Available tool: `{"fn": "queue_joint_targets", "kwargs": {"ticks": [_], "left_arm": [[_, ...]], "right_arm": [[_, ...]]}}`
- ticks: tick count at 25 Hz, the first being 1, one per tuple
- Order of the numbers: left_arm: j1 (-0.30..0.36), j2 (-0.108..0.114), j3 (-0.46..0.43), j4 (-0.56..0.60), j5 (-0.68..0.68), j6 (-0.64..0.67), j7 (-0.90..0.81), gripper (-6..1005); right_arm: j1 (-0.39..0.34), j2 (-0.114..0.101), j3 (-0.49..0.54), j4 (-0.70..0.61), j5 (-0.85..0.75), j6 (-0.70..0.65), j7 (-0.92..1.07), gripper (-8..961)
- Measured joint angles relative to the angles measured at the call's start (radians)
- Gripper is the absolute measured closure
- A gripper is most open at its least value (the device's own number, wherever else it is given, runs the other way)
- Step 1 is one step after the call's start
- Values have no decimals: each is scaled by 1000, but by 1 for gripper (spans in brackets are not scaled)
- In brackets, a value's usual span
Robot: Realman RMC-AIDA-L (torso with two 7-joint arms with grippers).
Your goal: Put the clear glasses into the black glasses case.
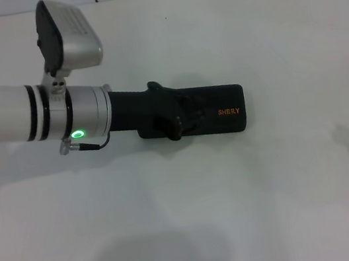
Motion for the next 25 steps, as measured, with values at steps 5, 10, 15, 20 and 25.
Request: {"fn": "queue_joint_targets", "kwargs": {"ticks": [5, 10, 15, 20, 25], "left_arm": [[63, 4, -10, 144, -76, 229, -31, 667], [157, 39, -114, 321, -245, 606, -88, 653], [279, 71, -174, 420, -356, 728, -39, 638], [330, 76, -188, 435, -359, 735, -36, 481], [353, 66, -255, 438, -361, 736, -25, 423]], "right_arm": [[16, -1, -12, 10, -39, -17, -5, 821], [45, 0, -66, 44, -27, -52, -65, 787], [117, 2, -204, 135, 147, -110, -217, 616], [210, 3, -272, 160, 176, -105, -226, 416], [308, 7, -298, 212, 167, -102, -230, 309]]}}
